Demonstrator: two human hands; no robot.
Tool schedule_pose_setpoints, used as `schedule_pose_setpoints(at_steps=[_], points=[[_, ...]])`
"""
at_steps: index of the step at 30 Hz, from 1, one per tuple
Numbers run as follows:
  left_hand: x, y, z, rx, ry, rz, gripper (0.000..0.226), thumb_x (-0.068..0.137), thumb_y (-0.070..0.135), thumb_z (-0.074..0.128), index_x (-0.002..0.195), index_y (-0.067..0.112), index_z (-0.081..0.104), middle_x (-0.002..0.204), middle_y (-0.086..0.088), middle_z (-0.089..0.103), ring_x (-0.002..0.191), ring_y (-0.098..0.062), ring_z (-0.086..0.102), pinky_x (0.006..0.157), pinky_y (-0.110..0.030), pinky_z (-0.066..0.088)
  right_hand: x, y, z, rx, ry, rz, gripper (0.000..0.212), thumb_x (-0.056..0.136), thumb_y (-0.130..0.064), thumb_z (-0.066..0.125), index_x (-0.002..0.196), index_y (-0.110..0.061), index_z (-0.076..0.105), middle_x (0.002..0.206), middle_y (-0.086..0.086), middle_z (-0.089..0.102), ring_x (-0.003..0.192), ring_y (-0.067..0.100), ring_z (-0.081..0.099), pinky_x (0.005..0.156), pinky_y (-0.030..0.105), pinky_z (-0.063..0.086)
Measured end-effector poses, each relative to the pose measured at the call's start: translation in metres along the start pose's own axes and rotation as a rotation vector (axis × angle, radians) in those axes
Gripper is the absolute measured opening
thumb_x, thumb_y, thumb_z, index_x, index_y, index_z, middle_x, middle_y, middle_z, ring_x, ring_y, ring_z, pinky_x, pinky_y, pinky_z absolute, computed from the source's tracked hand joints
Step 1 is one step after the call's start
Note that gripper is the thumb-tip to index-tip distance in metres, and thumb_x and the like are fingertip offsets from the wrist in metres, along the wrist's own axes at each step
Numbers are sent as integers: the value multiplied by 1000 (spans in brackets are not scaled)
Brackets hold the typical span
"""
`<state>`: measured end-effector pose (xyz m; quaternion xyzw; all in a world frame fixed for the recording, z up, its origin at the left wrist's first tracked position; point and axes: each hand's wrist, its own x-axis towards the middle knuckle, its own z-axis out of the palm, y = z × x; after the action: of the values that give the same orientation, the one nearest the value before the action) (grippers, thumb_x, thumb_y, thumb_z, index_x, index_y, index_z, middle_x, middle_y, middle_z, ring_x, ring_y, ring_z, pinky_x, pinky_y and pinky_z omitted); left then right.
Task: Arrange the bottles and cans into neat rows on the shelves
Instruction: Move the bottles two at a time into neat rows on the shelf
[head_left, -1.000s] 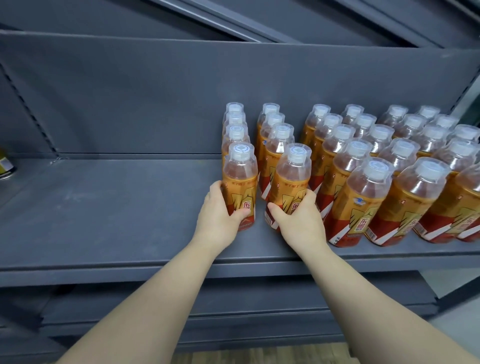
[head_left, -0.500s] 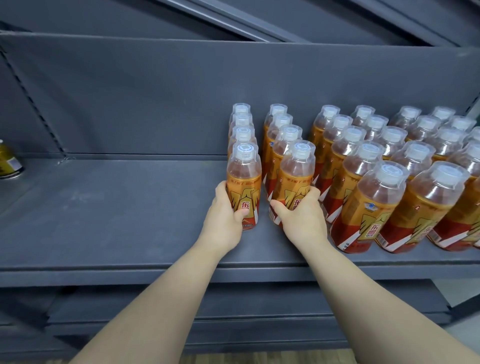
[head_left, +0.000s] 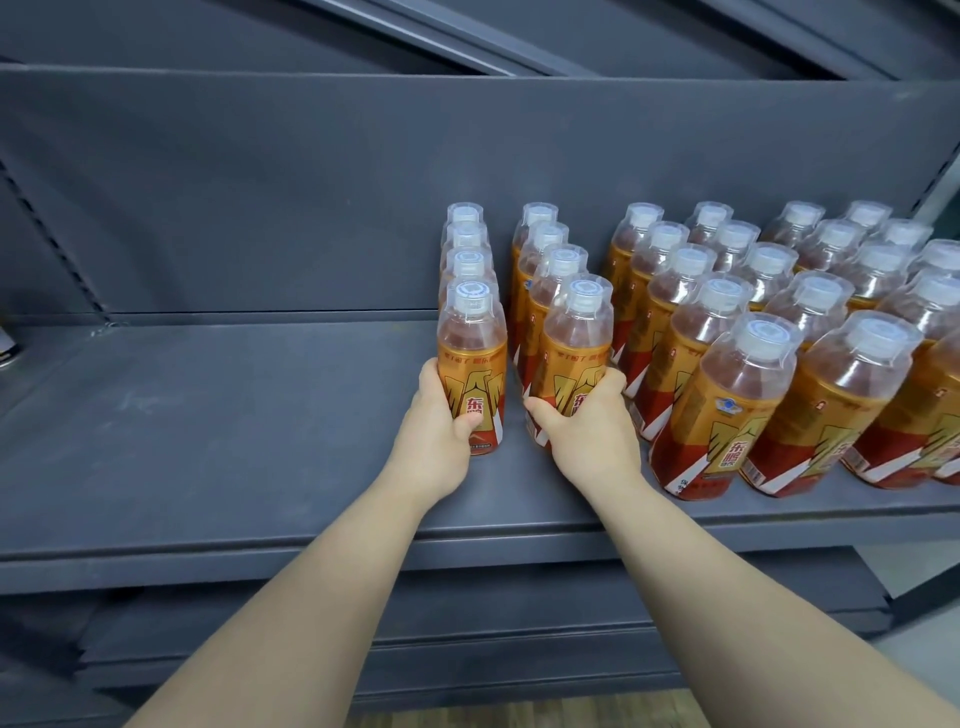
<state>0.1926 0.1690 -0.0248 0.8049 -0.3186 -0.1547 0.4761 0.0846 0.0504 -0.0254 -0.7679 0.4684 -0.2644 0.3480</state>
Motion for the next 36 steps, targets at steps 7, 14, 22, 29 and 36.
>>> schedule_pose_setpoints(at_steps=[7,14,22,29,36], points=[[1,-2,1,5,-4,-10,62,101,15,55,151,25,21,146,2,47,132,-17,48,108,-33,40,-1,-2,2,-44,13,4,73,87,-49,71,136,-16,28,128,3,53,115,27,58,86,34,51],[-1,-1,2,17,-6,-25,63,101,15,55,152,25,20,147,2,46,133,-19,47,111,-37,40,-4,-2,3,-42,26,8,74,86,-49,73,136,-16,29,129,5,54,116,27,59,84,32,48],[-5,7,-4,96,10,-63,77,98,23,61,157,23,12,152,1,43,137,-21,45,113,-43,41,1,1,3,28,-28,29,87,79,-52,78,142,-17,29,135,5,52,122,29,55,96,42,52],[-22,13,-6,176,46,-99,80,100,31,58,159,17,6,162,-2,26,145,-22,36,113,-37,36,-11,13,-11,20,-52,33,103,79,-52,78,155,-14,20,154,9,39,141,29,40,111,51,41],[-43,6,-19,388,54,-16,69,101,40,53,157,14,21,161,-6,31,148,-25,29,118,-41,30,-44,9,-14,-56,-8,-7,74,92,-46,67,147,-10,34,143,11,45,133,29,46,105,44,44]])
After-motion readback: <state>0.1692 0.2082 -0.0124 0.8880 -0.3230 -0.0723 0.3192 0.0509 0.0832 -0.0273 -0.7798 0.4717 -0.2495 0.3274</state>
